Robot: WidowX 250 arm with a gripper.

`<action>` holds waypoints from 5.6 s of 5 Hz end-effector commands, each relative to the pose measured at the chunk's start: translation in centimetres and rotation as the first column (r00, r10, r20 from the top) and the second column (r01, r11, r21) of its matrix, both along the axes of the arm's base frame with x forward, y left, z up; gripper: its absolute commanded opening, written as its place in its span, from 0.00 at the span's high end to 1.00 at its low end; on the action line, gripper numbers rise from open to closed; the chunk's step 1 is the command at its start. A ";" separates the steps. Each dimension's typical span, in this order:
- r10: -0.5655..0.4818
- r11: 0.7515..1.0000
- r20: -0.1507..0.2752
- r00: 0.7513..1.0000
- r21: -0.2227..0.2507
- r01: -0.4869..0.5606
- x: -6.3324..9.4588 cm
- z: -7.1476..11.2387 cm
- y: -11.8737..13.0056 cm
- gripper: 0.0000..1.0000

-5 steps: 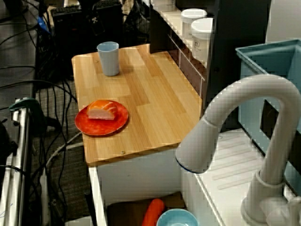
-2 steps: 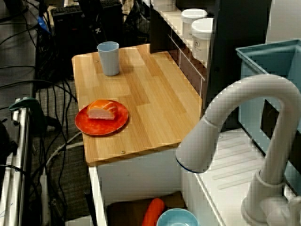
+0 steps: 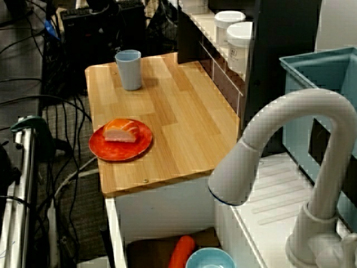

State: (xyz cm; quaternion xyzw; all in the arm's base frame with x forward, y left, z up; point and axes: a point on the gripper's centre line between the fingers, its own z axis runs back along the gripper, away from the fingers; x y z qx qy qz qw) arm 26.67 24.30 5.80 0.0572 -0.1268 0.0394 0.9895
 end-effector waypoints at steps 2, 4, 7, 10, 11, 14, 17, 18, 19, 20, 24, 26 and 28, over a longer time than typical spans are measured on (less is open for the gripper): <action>-0.033 0.999 -0.011 0.999 -0.037 0.033 0.0 0.9 -1.7 0.00; -0.093 0.994 -0.013 0.996 -0.059 0.092 -0.6 1.2 -4.7 0.00; -0.139 0.989 -0.009 0.990 -0.054 0.138 -0.6 0.5 -6.3 0.00; -0.173 0.983 0.019 0.985 -0.054 0.174 0.0 0.2 -9.0 0.00; -0.183 0.981 0.018 0.983 -0.066 0.184 0.7 0.2 -9.8 0.00; -0.201 0.977 0.020 0.979 -0.063 0.202 1.8 0.3 -11.3 0.00; -0.105 0.992 0.038 0.994 -0.072 0.107 1.2 0.9 -6.9 0.00; -0.072 0.993 0.052 0.996 -0.086 0.076 1.6 0.9 -6.5 0.00; -0.064 0.995 0.054 0.996 -0.076 0.068 2.8 0.5 -6.2 0.00; -0.083 0.995 0.053 0.995 -0.054 0.086 4.3 0.3 -5.4 0.00; -0.100 0.992 0.043 0.994 -0.076 0.103 5.4 0.6 -6.5 0.00; -0.136 0.989 0.035 0.990 -0.060 0.138 4.8 0.0 -10.1 0.00; -0.184 0.982 0.012 0.983 -0.048 0.184 3.9 -1.2 -13.6 0.00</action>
